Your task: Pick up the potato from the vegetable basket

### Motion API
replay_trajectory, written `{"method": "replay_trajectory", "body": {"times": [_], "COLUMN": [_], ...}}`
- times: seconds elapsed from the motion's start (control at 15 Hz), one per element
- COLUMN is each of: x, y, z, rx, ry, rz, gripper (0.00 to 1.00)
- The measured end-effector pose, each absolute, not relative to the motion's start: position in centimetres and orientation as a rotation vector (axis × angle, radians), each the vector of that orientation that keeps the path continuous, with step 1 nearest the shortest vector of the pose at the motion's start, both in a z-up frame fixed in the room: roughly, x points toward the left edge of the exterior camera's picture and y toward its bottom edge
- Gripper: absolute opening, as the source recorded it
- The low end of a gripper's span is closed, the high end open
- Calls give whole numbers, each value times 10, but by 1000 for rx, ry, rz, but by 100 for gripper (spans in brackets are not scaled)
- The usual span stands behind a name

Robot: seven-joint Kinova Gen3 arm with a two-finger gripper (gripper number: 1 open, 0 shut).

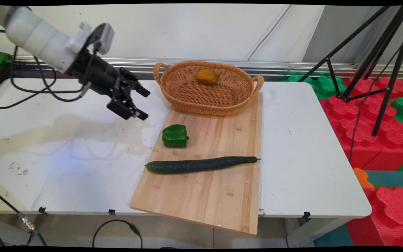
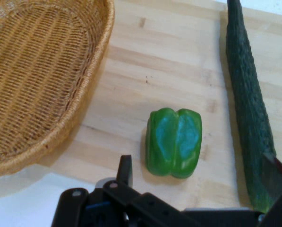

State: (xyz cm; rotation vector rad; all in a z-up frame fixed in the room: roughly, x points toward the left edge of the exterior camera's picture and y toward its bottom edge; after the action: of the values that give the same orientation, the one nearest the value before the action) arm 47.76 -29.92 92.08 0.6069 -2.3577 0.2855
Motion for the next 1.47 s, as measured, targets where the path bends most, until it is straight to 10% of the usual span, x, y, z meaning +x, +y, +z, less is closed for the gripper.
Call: {"method": "replay_trajectory", "body": {"times": [0.73, 1.47], "x": [505, 467], "y": [-296, -390], "z": [951, 943], "rx": [625, 605], "ry": [-2309, -2259], "rz": [338, 471], "gripper": [100, 100]}}
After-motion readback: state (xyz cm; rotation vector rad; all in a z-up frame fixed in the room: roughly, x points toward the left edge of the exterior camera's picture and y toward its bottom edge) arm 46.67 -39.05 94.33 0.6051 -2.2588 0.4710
